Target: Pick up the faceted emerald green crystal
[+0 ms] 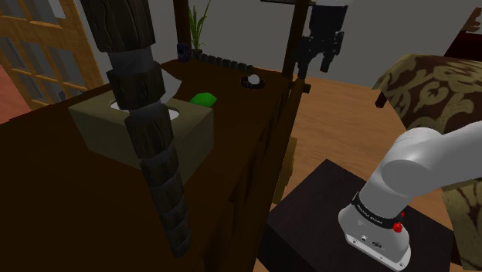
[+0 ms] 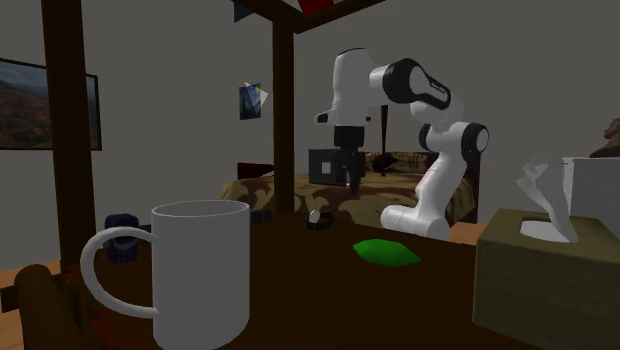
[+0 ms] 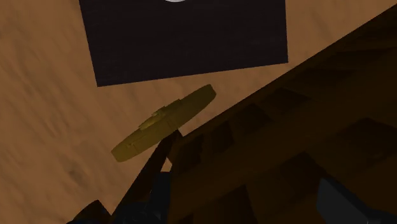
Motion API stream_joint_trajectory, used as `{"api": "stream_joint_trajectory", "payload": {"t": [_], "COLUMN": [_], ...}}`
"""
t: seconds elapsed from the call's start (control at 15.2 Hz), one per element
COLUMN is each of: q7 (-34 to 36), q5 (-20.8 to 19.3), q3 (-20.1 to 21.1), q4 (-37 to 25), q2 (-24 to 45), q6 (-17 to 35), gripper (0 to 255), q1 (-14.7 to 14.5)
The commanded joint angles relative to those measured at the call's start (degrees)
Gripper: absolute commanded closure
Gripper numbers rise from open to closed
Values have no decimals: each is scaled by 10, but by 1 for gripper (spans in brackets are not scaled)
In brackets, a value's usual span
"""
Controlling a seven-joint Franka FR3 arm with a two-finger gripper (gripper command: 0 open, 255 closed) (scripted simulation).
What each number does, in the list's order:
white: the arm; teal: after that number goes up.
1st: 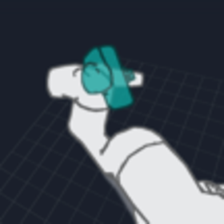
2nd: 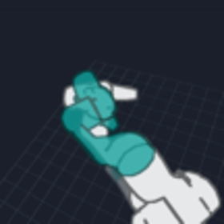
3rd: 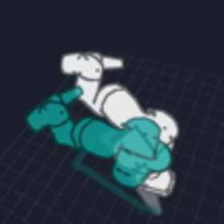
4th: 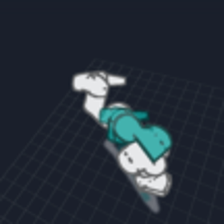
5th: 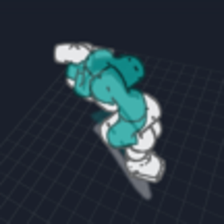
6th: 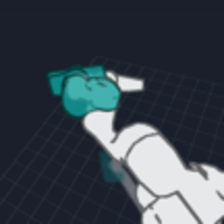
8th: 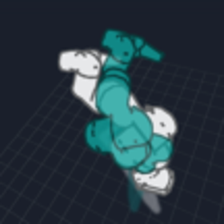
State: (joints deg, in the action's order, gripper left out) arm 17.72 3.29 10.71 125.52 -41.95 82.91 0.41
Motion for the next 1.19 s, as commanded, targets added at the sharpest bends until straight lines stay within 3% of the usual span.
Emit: {"api": "stream_joint_trajectory", "payload": {"t": [0.0, 0.59, 0.86, 1.12], "q7": [42, 230, 319, 417], "q5": [18, 63, 56, 25], "q3": [27, 147, 201, 256], "q4": [-12, -124, -195, -281], "q2": [18, 153, 234, 332], "q6": [4, 27, 36, 38], "gripper": [0, 0, 0, 0], "q1": [1, 16, 25, 27]}}
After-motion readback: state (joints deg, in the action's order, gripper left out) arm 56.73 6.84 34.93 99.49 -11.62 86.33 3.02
